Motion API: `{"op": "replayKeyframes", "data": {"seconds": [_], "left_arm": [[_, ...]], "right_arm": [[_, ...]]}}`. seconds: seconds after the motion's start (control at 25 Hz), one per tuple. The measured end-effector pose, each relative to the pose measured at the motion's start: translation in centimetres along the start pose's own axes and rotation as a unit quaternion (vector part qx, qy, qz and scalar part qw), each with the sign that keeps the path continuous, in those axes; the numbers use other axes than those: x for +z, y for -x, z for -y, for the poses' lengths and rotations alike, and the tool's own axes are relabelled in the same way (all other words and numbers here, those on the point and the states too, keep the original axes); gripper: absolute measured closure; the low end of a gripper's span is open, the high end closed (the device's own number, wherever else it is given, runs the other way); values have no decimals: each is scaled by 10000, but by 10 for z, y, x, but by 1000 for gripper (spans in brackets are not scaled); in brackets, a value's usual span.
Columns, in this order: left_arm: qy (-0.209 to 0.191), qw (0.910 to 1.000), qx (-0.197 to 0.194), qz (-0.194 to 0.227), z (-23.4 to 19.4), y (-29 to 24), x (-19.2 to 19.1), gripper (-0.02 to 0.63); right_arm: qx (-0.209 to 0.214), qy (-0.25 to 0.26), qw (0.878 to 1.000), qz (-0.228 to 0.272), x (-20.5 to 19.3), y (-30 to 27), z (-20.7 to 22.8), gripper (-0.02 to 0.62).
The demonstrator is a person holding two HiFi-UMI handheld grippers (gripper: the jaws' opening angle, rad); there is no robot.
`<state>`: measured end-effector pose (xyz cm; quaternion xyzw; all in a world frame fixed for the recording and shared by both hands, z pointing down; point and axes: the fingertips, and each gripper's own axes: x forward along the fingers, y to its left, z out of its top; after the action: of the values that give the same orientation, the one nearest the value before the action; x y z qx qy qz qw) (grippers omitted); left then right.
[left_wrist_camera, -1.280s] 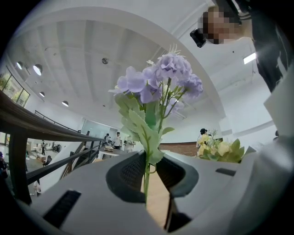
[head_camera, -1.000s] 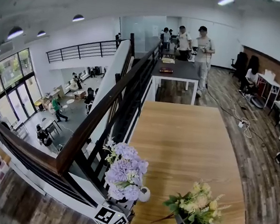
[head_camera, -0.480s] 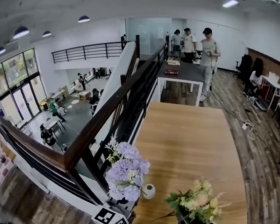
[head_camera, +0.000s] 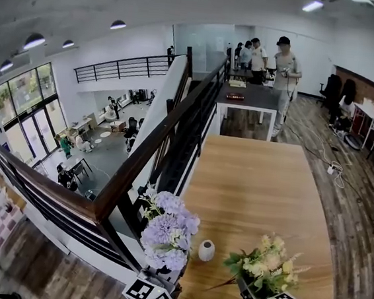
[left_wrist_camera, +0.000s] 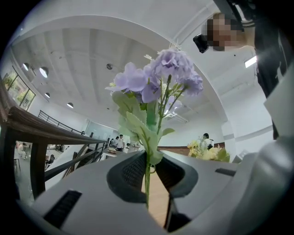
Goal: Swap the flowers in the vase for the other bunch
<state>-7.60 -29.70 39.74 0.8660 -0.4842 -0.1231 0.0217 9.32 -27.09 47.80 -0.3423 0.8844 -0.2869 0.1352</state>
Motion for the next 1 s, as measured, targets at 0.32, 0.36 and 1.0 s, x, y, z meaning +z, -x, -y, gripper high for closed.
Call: {"op": "replayKeyframes", "data": {"seconds": [0.32,0.36,1.0], "left_arm": [[4,10000,100,6,0,19,-1,548],[-5,9999,113,10,0,21,0,548],[-19,9997,217,-110,-9,43,-21,546]], "right_arm": [[62,116,9999,-1,3,-2,-8,541],[65,128,9999,-2,3,-2,-9,541],[185,675,9975,6,28,-32,-15,541]]}}
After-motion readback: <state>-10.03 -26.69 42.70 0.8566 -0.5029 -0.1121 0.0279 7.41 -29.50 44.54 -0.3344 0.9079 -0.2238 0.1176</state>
